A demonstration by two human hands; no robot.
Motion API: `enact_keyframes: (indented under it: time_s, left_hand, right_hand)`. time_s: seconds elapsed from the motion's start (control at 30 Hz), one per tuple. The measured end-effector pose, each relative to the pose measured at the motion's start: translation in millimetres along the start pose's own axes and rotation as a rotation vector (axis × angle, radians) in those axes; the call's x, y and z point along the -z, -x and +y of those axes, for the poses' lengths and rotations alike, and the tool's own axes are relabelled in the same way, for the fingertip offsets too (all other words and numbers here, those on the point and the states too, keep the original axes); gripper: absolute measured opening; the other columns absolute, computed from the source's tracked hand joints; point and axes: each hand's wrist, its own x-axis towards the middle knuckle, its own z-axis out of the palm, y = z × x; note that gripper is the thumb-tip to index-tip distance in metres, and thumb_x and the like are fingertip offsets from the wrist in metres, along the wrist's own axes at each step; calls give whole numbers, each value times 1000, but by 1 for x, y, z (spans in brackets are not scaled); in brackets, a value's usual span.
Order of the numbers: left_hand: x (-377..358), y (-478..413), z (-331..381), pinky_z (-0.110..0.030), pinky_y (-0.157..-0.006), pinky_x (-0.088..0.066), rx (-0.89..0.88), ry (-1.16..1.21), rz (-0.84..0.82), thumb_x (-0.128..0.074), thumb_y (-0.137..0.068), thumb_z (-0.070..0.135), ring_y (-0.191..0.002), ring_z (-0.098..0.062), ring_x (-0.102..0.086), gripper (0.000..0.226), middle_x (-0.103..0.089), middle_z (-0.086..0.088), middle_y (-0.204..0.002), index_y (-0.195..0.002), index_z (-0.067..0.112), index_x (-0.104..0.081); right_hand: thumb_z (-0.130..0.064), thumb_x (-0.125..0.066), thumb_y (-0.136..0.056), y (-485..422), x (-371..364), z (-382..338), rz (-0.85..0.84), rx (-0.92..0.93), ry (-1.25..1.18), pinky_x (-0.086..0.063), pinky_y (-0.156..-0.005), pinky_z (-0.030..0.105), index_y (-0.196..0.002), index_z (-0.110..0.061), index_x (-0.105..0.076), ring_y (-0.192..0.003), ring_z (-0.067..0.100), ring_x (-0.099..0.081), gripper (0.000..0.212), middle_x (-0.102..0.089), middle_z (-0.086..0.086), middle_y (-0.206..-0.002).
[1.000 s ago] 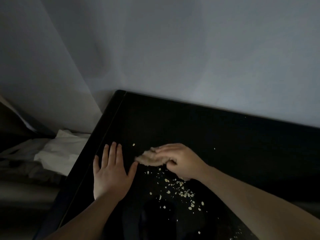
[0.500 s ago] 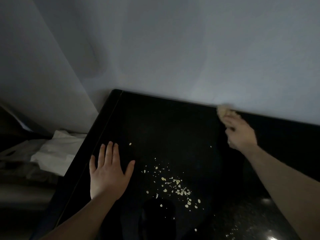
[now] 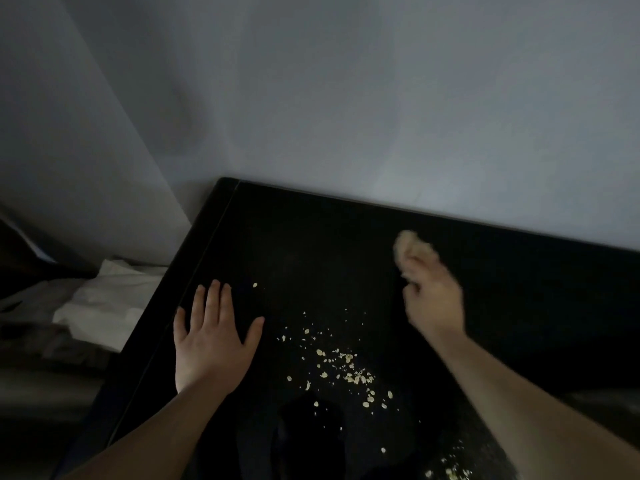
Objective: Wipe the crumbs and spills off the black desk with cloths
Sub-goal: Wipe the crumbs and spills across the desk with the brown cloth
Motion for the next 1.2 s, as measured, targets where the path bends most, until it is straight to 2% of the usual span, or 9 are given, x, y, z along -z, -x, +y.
enact_keyframes:
  time_s: [0.2, 0.3, 0.43, 0.63, 0.7, 0.87, 0.9, 1.1, 1.2]
  left_hand:
    - [0, 1, 0, -41, -117, 3, -3, 17, 2, -12, -86, 63, -144, -15, 11, 80, 3, 1, -158, -150, 16, -4]
    - [-1, 1, 0, -40, -117, 4, -5, 7, 2, -5, -84, 66, -144, -15, 12, 83, 4, 1, -158, -150, 16, -3]
    - [-3, 0, -2, -41, -116, 4, -10, -3, 6, 11, -73, 69, -143, -14, 12, 93, 3, 1, -158, -150, 17, -3]
    - [-6, -2, -3, -41, -117, 3, -9, 16, 22, 9, -74, 68, -144, -15, 11, 93, 1, 1, -158, -150, 17, -4]
    - [-7, -1, -4, -42, -117, 2, -13, 17, 29, 8, -75, 69, -144, -15, 9, 93, -2, 1, -158, -150, 16, -8]
    - [-9, -2, -4, -42, -117, 0, -17, 25, 44, 3, -78, 69, -144, -15, 5, 91, -8, 0, -158, -149, 15, -13]
    - [-10, -2, -4, -42, -117, 0, -18, 23, 45, 2, -78, 69, -144, -15, 4, 91, -9, 0, -158, -149, 14, -13]
    - [-12, -3, -5, -45, -115, -13, -10, 2, 43, -7, -83, 67, -143, -18, -12, 86, -25, -3, -154, -145, 12, -28]
    - [-14, -3, -6, -45, -115, -12, -13, 0, 25, -8, -84, 67, -143, -18, -13, 85, -27, -3, -153, -145, 12, -29]
  right_hand:
    - [-5, -51, -81, 46, -5, -70, -318, 369, -277, -19, -112, 17, -121, -26, -60, -123, -25, -22, 47, -45, -25, -127]
    - [5, -50, -76, 10, -1, -40, -33, 199, -228, -30, -109, 23, -119, -23, -61, -124, -3, -45, 53, -55, -12, -130]
    - [-15, -54, -88, -24, -23, -31, -2, -277, 99, -32, -110, 41, -133, -16, -50, -134, 24, -38, 45, -41, 7, -145]
    - [-8, -63, -79, 11, -45, -84, -318, 500, -104, -40, -105, 39, -116, -17, -64, -126, 16, -49, 38, -58, 1, -130]
    - [-2, -63, -76, -1, -36, -77, -244, 607, -113, -43, -101, 38, -115, -18, -65, -120, 15, -54, 42, -62, 0, -125]
    - [-10, -51, -87, -52, -40, -41, -12, -137, 82, -33, -110, 39, -134, -13, -49, -131, 27, -42, 47, -46, 10, -142]
    - [-9, -54, -86, -49, -45, -46, -12, -126, 83, -32, -111, 39, -133, -13, -51, -133, 26, -40, 48, -46, 10, -142]
    - [-11, -52, -81, 12, -41, -88, -413, 607, -207, -36, -106, 31, -114, -20, -65, -120, 5, -50, 37, -62, -6, -124]
    - [-1, -51, -78, -17, -34, -67, -130, 456, -266, -38, -100, 22, -114, -26, -64, -113, -1, -51, 46, -61, -13, -120]
